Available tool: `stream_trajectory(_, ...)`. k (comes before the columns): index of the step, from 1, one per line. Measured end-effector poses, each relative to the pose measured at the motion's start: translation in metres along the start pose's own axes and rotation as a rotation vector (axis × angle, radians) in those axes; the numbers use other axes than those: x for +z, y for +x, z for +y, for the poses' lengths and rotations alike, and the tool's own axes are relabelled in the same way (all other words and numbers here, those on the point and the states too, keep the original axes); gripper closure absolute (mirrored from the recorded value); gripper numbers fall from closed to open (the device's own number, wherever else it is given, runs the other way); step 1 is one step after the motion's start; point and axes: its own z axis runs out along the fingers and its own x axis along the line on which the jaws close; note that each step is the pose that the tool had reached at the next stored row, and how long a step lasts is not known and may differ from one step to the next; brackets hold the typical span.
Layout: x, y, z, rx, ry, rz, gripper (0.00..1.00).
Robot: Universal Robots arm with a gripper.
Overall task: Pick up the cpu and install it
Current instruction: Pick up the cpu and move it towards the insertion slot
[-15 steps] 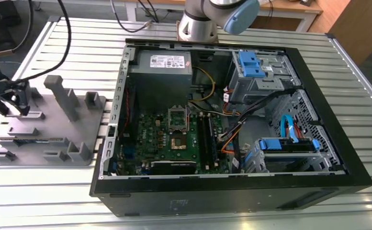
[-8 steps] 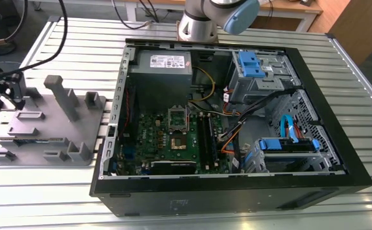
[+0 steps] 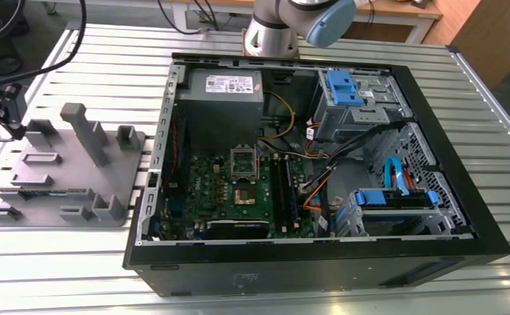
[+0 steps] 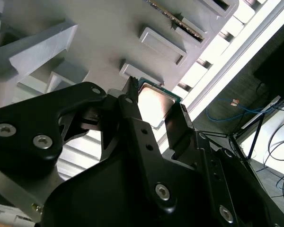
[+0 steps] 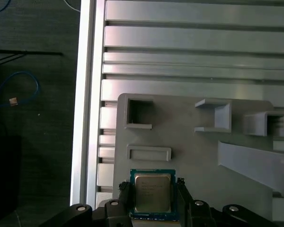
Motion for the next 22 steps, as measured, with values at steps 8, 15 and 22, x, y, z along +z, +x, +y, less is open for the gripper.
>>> stream_trajectory(8, -0.0261, 0.0001, 0.0017, 0.000, -0.0040, -0.0011, 0.53)
stream_trajectory(15, -0.0484, 0.0001, 0.0032, 0.000, -0.0069, -0.0032, 0.53)
stream_trajectory(22, -0.0682, 0.0002, 0.0046, 0.000, -0.0083, -0.0052, 0.53)
